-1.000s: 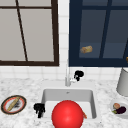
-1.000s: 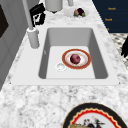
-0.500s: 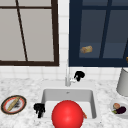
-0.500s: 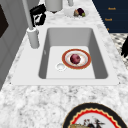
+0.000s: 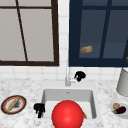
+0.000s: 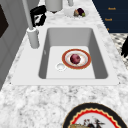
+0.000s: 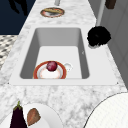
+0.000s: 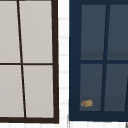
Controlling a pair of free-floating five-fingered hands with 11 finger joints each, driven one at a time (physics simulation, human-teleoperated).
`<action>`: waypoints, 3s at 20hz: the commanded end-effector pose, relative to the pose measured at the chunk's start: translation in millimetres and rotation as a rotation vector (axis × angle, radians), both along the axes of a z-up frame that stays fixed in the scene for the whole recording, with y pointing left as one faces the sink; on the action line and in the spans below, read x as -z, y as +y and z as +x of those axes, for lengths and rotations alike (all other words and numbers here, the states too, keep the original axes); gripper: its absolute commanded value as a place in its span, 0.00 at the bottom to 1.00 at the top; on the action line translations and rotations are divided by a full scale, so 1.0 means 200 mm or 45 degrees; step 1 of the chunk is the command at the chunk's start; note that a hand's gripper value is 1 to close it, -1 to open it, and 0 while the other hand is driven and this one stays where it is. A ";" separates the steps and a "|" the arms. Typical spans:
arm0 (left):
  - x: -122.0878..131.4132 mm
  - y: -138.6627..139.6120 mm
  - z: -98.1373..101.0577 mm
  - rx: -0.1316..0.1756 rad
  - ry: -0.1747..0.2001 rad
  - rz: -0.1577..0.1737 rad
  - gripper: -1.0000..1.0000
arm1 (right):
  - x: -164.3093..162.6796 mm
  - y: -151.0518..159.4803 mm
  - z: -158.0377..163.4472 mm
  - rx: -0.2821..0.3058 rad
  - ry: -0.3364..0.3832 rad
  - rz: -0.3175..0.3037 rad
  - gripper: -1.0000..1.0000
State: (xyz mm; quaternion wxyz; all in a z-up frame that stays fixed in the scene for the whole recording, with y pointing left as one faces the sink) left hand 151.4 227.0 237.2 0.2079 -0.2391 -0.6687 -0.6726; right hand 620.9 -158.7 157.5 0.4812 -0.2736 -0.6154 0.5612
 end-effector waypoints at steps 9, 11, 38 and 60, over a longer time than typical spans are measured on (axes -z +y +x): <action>0.00 0.00 0.00 0.000 0.000 0.000 0.50 | 0.15 -0.07 -0.04 -0.039 -0.055 0.079 1.00; 0.00 0.00 0.00 0.000 0.000 0.000 0.50 | 0.14 -0.07 -0.02 -0.041 -0.038 0.079 1.00; 0.00 0.00 0.00 0.000 0.000 0.000 0.50 | -0.19 -0.20 -0.10 -0.015 -0.029 -0.008 0.00; 0.00 0.00 0.00 0.000 0.000 0.000 0.50 | -0.32 -0.31 -0.42 -0.124 0.000 -0.287 0.00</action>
